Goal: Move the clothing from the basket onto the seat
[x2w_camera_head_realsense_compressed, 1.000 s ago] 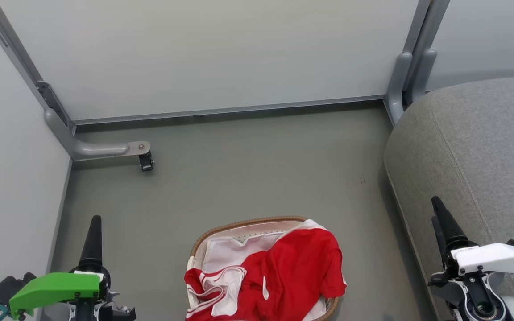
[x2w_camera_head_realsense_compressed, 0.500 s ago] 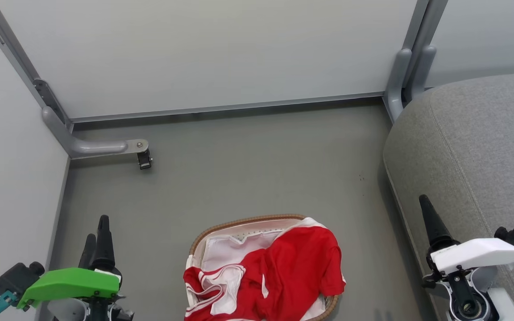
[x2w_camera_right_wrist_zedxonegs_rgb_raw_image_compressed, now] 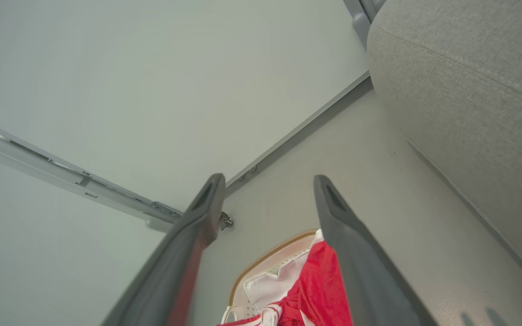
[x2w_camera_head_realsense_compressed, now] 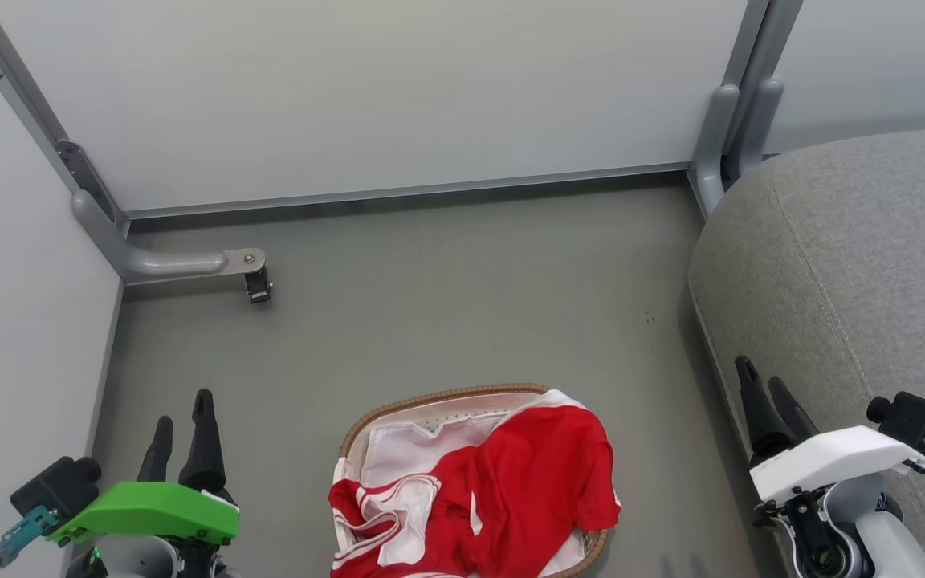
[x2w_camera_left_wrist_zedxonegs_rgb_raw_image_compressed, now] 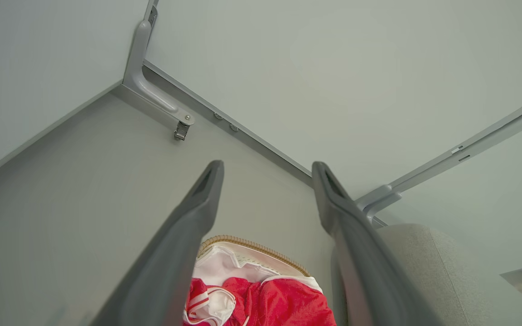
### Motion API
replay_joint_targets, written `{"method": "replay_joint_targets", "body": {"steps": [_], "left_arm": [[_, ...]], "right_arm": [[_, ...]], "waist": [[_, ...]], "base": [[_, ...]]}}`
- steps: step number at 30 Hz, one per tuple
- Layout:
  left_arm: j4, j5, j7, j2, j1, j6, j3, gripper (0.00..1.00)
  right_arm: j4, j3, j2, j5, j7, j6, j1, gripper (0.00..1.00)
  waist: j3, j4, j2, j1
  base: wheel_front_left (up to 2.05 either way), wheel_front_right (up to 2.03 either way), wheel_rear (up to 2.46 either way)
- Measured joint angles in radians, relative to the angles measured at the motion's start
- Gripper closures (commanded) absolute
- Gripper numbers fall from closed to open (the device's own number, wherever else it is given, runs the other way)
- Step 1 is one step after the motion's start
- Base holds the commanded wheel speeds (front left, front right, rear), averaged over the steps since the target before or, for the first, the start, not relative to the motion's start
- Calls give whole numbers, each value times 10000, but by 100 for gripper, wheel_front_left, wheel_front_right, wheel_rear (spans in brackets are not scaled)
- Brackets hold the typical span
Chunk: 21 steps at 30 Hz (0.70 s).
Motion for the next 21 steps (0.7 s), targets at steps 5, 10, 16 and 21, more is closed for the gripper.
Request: {"method": "replay_joint_targets", "body": {"steps": [5,10,16,21], "left_arm": [[29,683,-155,71,12,136,-182,0],[63,1331,-322,132,50,311,-314,0],[128,2073,-489,244,89,493,-520,0],[224,2614,-619,332,101,614,-642,0]], "right_arm": [[107,155,-21,-713,-134,0,-12,0],[196,293,-29,-1367,-313,0,-20,0],[385,449,-90,-2105,-483,0,-39,0],[625,525,-98,-2719,-621,0,-43,0]], "waist": [[13,-22,0,0],[44,-52,0,0],[78,-79,0,0],[77,-92,0,0]], "base": [[0,0,0],[0,0,0],[0,0,0],[0,0,0]]}}
